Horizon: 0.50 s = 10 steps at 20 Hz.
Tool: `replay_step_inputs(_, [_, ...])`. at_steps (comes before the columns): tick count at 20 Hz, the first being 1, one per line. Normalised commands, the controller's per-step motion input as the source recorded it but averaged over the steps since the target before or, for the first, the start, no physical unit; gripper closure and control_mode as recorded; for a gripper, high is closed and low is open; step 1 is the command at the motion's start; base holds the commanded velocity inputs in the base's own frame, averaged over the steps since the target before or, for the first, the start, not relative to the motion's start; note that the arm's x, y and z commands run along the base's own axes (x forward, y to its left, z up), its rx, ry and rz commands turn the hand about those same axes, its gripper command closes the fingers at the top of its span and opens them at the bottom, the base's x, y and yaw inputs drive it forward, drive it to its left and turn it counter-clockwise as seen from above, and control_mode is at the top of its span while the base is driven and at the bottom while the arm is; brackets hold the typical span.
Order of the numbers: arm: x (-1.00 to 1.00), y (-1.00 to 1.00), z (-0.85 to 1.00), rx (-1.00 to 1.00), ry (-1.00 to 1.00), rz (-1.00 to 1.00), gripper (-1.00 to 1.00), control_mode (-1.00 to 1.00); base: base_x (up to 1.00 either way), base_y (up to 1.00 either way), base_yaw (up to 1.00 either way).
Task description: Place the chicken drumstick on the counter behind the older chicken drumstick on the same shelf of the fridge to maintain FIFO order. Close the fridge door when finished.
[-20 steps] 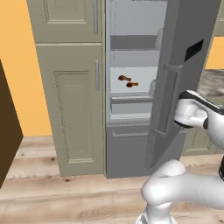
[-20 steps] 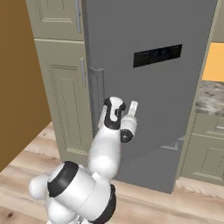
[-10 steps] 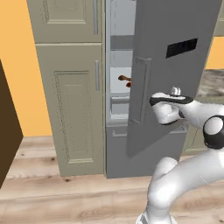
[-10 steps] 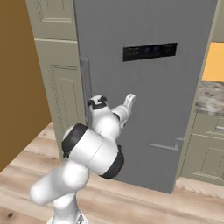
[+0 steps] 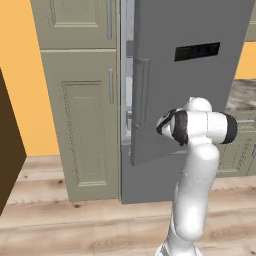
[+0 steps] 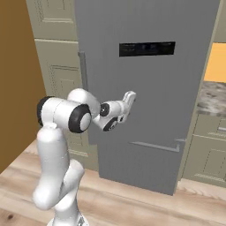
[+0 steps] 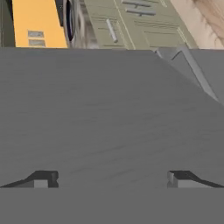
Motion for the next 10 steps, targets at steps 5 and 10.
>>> replay_step_inputs(5, [0.61,0.01,0.43,0.01,0.20,-0.18,-1.00,-1.00,0.00,0.00,0.00])
replay_step_inputs(10, [0.62,0.00,0.33,0.01,0.19,-0.14,-1.00,-1.00,0.00,0.00,0.00])
